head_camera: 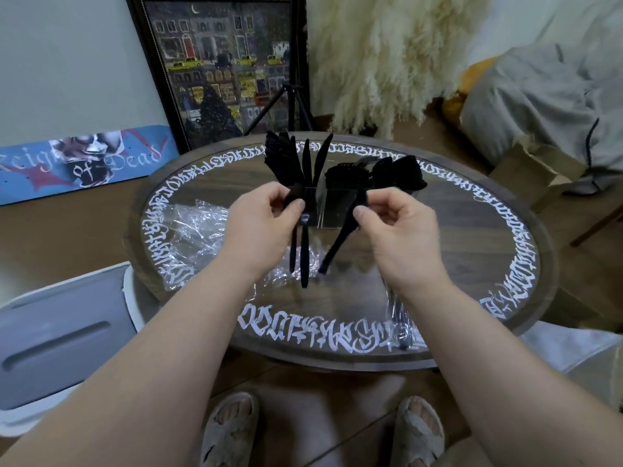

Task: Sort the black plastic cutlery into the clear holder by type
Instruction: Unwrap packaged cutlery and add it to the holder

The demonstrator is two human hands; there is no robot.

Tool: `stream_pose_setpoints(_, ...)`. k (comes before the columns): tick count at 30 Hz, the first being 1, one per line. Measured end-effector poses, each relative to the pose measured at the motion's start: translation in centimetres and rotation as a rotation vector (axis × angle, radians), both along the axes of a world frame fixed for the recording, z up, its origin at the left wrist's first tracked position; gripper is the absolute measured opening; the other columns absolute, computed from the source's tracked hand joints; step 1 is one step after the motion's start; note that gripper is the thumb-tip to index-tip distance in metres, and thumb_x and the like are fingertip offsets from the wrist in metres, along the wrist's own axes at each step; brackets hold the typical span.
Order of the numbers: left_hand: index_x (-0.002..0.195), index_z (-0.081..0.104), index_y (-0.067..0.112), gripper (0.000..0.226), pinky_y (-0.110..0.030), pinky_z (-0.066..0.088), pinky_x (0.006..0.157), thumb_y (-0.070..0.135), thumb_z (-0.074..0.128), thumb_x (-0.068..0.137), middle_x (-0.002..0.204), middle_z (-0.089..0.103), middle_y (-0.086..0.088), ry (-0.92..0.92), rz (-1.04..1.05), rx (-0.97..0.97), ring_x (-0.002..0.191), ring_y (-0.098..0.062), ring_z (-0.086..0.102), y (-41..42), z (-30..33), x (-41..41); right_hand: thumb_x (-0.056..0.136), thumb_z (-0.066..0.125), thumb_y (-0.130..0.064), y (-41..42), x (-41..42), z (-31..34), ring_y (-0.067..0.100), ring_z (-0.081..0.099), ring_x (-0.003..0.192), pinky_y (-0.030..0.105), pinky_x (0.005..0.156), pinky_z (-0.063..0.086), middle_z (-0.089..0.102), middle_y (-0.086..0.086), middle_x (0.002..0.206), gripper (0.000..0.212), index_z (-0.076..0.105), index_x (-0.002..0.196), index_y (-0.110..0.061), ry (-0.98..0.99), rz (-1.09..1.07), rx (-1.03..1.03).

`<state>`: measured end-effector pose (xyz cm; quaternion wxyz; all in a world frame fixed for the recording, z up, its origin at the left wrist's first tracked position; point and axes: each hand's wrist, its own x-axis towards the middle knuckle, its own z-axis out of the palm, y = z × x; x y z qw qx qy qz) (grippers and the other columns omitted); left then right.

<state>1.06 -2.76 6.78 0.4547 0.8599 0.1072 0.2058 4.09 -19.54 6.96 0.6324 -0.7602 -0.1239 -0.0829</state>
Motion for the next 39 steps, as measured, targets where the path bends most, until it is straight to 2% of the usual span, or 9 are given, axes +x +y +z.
stream_pose_setpoints(8,0.072,0.059,0.028,0.020,-0.021,0.039,0.059,0.024,0.063,0.090,0.065,0.058,0.009,-0.013,0.108,-0.108,0.061,-0.007,0.050,1.5,0.1,1.7,0.087,0.061,-0.008,3.2,4.7,5.6,-0.006,0.054,0.068,0.018,0.071,0.047,0.060,-0.019,0.075,0.016,0.064,0.089,-0.024,-0.419,-0.190,-0.020)
stream_pose_setpoints(14,0.069,0.058,0.030,0.023,-0.013,0.035,0.053,0.022,0.063,0.090,0.061,0.057,0.011,-0.001,0.117,-0.175,0.055,-0.002,0.048,2.0,-0.2,2.0,0.090,0.060,-0.016,6.0,7.5,3.8,0.014,0.060,0.083,0.033,0.081,0.048,0.066,-0.005,0.086,0.013,0.070,0.099,-0.015,-0.376,-0.054,-0.520)
stream_pose_setpoints(19,0.072,0.060,0.030,0.020,-0.013,0.041,0.057,0.021,0.066,0.088,0.064,0.061,0.014,0.017,0.121,-0.219,0.059,0.000,0.055,1.9,-0.2,2.1,0.096,0.046,-0.018,6.5,8.3,2.6,0.026,0.051,0.110,0.034,0.088,0.042,0.065,0.003,0.112,0.033,0.060,0.127,-0.019,-0.326,0.093,-0.918)
stream_pose_setpoints(23,0.072,0.061,0.026,0.017,-0.015,0.042,0.057,0.021,0.069,0.085,0.069,0.063,0.012,0.044,0.120,-0.228,0.060,-0.007,0.057,1.7,-0.4,2.4,0.084,0.056,-0.007,5.3,6.5,2.2,0.004,0.052,0.074,0.015,0.074,0.040,0.061,-0.004,0.091,0.025,0.068,0.105,-0.014,-0.475,0.117,-0.558)
stream_pose_setpoints(25,0.072,0.060,0.023,0.017,-0.023,0.045,0.059,0.021,0.072,0.082,0.072,0.064,0.008,0.059,0.108,-0.212,0.061,-0.012,0.059,1.3,-0.6,2.5,0.078,0.062,-0.008,4.6,5.4,1.7,0.005,0.051,0.062,0.008,0.067,0.039,0.056,-0.008,0.084,0.023,0.067,0.100,-0.015,-0.490,0.200,-0.493)
stream_pose_setpoints(28,0.071,0.056,0.021,0.021,-0.037,0.050,0.065,0.017,0.075,0.077,0.071,0.066,-0.001,0.091,0.057,-0.210,0.065,-0.020,0.062,0.2,-0.6,2.3,0.078,0.070,-0.011,3.9,4.7,1.3,0.008,0.055,0.065,0.013,0.066,0.045,0.055,-0.007,0.083,0.020,0.068,0.097,-0.015,-0.474,0.258,-0.479)
stream_pose_setpoints(32,0.076,0.057,0.025,0.020,-0.025,0.048,0.062,0.018,0.076,0.077,0.071,0.066,0.005,0.107,-0.024,-0.181,0.057,-0.002,0.055,-1.2,-0.7,1.6,0.079,0.071,-0.012,2.5,4.4,1.0,0.007,0.056,0.071,0.019,0.067,0.046,0.060,-0.004,0.079,0.007,0.070,0.086,-0.015,-0.475,0.214,-0.503)
stream_pose_setpoints(37,0.096,0.069,0.037,0.022,-0.020,0.051,0.074,0.017,0.068,0.086,0.080,0.069,0.017,0.053,-0.096,-0.158,0.073,0.005,0.063,-2.8,-0.6,0.7,0.082,0.070,-0.011,0.1,3.9,0.8,0.010,0.061,0.075,0.025,0.072,0.051,0.066,-0.004,0.082,0.008,0.071,0.089,-0.015,-0.418,0.167,-0.489)
stream_pose_setpoints(39,0.089,0.070,0.037,0.022,-0.023,0.053,0.073,0.016,0.067,0.087,0.073,0.068,0.020,0.049,-0.100,-0.139,0.071,0.004,0.063,-3.5,-0.5,0.3,0.082,0.069,-0.010,-0.6,3.6,0.7,0.010,0.063,0.077,0.023,0.075,0.050,0.068,-0.003,0.084,0.012,0.073,0.093,-0.015,-0.417,0.149,-0.486)
